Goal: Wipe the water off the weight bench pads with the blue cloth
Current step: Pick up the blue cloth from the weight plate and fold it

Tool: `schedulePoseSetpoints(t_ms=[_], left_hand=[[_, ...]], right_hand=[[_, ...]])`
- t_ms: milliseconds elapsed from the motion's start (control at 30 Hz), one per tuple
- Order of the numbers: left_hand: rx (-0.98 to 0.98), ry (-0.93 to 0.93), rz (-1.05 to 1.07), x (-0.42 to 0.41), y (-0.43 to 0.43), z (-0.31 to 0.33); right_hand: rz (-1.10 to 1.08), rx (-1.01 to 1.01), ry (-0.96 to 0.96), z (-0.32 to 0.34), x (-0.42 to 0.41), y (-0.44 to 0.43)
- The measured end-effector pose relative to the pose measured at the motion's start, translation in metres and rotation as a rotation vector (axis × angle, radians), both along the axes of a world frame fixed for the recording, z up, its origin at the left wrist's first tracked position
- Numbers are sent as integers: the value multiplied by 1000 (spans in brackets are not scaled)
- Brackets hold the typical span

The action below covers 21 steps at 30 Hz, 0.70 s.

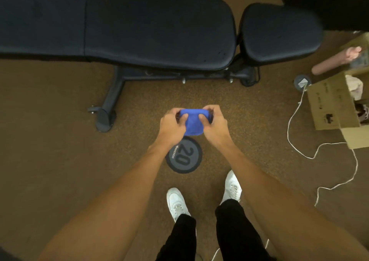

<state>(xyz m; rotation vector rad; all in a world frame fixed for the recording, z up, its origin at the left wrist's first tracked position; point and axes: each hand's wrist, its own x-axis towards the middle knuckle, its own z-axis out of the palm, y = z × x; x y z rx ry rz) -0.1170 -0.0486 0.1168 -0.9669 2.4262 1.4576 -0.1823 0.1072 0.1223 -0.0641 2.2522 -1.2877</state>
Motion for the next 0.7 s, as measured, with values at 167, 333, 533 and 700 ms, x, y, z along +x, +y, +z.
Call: schedulePoseSetpoints(t_ms=[167, 333, 533, 700], left_hand=[[31, 121, 2, -48, 7, 52], [136, 138, -54, -103, 26, 80], [223, 150, -91, -182, 54, 75], [264, 114, -50, -249, 79, 55]], right_hand=[[-165, -108, 122, 52, -22, 6], [-284, -166, 246, 78, -62, 26], [-368, -148, 228, 66, -137, 58], [-402, -155, 199, 42, -199, 81]])
